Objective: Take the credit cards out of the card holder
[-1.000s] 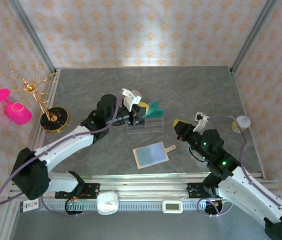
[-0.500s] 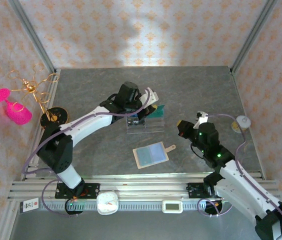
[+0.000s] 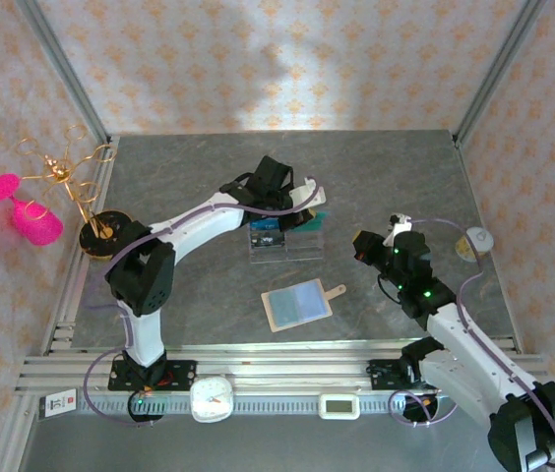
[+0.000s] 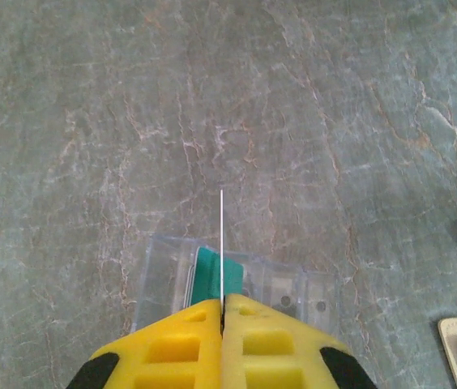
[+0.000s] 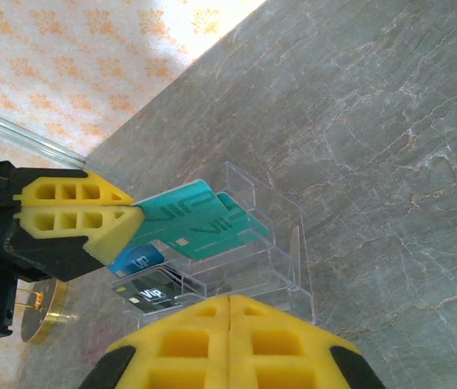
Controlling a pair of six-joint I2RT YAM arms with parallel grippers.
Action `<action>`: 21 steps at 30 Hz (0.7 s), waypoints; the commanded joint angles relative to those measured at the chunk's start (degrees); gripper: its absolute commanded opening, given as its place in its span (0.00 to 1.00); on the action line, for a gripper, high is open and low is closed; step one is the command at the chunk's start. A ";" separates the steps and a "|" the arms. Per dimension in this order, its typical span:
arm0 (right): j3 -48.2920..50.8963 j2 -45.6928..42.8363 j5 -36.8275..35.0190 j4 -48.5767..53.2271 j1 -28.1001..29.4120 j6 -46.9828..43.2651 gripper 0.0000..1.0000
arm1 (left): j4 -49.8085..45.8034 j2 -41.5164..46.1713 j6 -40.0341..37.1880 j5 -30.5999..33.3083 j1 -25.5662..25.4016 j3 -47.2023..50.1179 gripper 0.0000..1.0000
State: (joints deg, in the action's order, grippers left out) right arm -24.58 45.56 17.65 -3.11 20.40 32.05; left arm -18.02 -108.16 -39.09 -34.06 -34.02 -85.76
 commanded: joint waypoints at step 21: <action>-0.82 0.05 2.95 -2.94 -0.63 -1.27 0.04 | -5.77 -4.25 -1.04 8.33 -0.65 -5.74 0.00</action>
State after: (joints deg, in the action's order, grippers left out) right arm -24.58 46.02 19.59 -3.99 20.03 31.62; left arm -23.83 -113.03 -41.45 -29.61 -34.13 -90.41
